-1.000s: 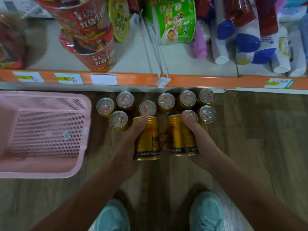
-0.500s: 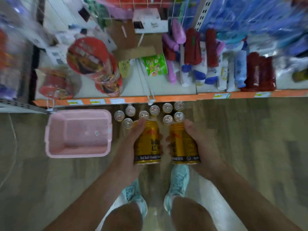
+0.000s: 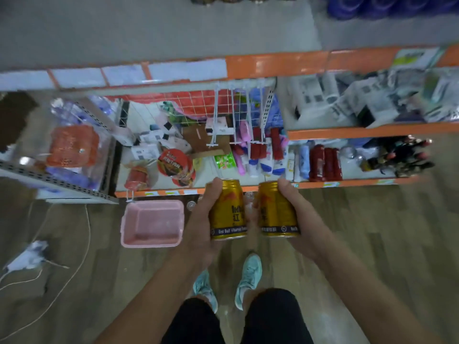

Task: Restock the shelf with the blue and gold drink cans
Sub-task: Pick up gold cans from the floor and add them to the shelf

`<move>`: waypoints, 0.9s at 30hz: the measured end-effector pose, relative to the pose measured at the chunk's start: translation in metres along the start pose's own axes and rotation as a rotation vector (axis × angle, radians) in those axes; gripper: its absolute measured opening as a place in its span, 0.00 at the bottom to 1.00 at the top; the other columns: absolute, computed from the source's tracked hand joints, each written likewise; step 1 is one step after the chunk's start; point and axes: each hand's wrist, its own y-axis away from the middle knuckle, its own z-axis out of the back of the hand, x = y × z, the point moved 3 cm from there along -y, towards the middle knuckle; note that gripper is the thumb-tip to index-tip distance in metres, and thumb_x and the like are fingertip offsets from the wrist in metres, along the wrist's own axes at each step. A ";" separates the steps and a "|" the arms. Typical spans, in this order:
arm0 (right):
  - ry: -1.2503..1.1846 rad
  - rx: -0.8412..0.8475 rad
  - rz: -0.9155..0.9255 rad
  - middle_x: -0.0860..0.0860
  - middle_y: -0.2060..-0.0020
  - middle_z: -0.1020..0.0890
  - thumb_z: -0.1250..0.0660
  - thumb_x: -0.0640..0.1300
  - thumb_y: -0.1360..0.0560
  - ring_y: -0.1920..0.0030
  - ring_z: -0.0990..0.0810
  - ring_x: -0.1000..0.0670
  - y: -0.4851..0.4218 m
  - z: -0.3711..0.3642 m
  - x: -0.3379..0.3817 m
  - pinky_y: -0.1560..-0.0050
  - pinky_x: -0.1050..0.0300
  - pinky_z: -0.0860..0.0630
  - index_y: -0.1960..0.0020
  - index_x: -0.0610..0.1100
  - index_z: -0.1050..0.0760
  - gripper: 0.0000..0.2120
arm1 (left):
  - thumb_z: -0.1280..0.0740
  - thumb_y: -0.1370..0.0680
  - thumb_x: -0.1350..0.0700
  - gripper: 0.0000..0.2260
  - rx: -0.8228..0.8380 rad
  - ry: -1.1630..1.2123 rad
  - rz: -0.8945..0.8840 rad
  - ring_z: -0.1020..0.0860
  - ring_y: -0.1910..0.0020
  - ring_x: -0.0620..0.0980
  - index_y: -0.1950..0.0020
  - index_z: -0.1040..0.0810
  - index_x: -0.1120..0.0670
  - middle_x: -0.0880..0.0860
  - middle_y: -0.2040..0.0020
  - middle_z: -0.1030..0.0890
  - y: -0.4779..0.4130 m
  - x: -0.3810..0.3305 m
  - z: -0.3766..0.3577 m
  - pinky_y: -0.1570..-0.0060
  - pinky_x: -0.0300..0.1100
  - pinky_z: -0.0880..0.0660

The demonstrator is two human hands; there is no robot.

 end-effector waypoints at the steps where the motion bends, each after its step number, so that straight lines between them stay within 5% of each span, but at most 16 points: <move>1: 0.006 0.002 0.009 0.39 0.47 0.16 0.31 0.64 0.26 0.48 0.18 0.39 0.011 -0.001 0.011 0.36 0.34 0.26 0.46 0.48 0.15 0.21 | 0.21 0.35 0.37 0.35 0.006 0.015 -0.017 0.18 0.56 0.58 0.36 0.22 0.56 0.61 0.48 0.17 0.008 -0.003 -0.011 0.55 0.50 0.21; 8: 0.045 0.068 0.108 0.40 0.54 0.16 0.32 0.61 0.26 0.60 0.16 0.43 0.058 -0.018 0.072 0.61 0.50 0.18 0.45 0.40 0.20 0.25 | 0.21 0.35 0.36 0.37 -0.001 0.008 -0.135 0.18 0.59 0.61 0.37 0.23 0.60 0.62 0.50 0.18 0.051 -0.037 -0.056 0.56 0.51 0.21; 12: 0.132 0.089 0.173 0.39 0.50 0.16 0.28 0.65 0.32 0.55 0.16 0.39 0.063 -0.037 0.094 0.53 0.44 0.20 0.45 0.42 0.18 0.29 | 0.31 0.25 0.38 0.24 -0.034 -0.088 -0.206 0.18 0.63 0.60 0.45 0.17 0.58 0.62 0.52 0.18 0.068 -0.067 -0.064 0.62 0.49 0.19; 15: 0.156 0.106 0.198 0.38 0.53 0.16 0.29 0.64 0.27 0.56 0.16 0.40 0.062 -0.056 0.107 0.51 0.42 0.20 0.51 0.45 0.15 0.22 | 0.35 0.22 0.40 0.18 -0.051 -0.165 -0.300 0.17 0.60 0.59 0.52 0.14 0.52 0.62 0.52 0.16 0.076 -0.092 -0.063 0.54 0.51 0.20; 20: 0.165 0.138 0.239 0.41 0.51 0.15 0.36 0.59 0.24 0.52 0.17 0.40 0.045 -0.098 0.129 0.52 0.45 0.18 0.45 0.50 0.19 0.16 | 0.34 0.21 0.39 0.25 -0.045 -0.192 -0.337 0.17 0.56 0.58 0.34 0.23 0.57 0.60 0.48 0.17 0.080 -0.132 -0.049 0.55 0.49 0.20; 27: 0.156 0.126 0.294 0.42 0.51 0.16 0.34 0.58 0.25 0.53 0.15 0.42 -0.001 -0.169 0.151 0.61 0.49 0.18 0.41 0.45 0.23 0.20 | 0.33 0.22 0.38 0.32 0.006 -0.175 -0.359 0.18 0.59 0.59 0.33 0.26 0.65 0.63 0.50 0.18 0.063 -0.207 -0.009 0.61 0.47 0.20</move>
